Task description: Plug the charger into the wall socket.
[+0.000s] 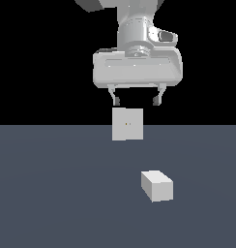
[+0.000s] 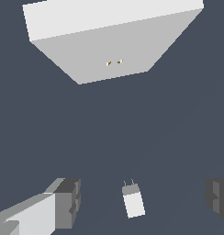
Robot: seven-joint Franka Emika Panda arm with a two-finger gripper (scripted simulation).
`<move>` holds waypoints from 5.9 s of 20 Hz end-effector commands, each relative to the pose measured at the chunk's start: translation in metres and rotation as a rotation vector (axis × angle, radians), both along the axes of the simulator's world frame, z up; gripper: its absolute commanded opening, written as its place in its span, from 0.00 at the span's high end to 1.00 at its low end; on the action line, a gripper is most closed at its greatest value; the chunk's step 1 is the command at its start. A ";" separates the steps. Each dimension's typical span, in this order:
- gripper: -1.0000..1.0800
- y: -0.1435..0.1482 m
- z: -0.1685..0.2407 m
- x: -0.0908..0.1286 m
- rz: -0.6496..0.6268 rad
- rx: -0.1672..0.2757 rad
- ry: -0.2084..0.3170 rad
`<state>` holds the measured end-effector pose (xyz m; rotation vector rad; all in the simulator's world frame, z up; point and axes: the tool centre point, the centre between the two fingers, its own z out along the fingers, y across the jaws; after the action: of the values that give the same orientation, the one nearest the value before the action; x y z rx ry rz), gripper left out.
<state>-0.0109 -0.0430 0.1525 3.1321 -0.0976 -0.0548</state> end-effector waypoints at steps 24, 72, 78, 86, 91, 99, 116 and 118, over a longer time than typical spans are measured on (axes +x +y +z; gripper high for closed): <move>0.04 -0.005 -0.061 -0.077 0.162 0.007 -0.028; 1.00 -0.012 -0.140 -0.108 0.233 0.011 -0.041; 1.00 -0.010 -0.131 -0.095 0.228 0.011 -0.041; 1.00 -0.005 -0.104 -0.054 0.216 0.010 -0.041; 1.00 -0.002 -0.082 -0.020 0.206 0.010 -0.041; 1.00 0.001 -0.059 0.017 0.195 0.010 -0.041; 1.00 0.002 -0.052 0.031 0.191 0.010 -0.041; 1.00 0.003 -0.052 0.034 0.191 0.010 -0.041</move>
<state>0.0214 -0.0408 0.0998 3.1355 0.2025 0.0097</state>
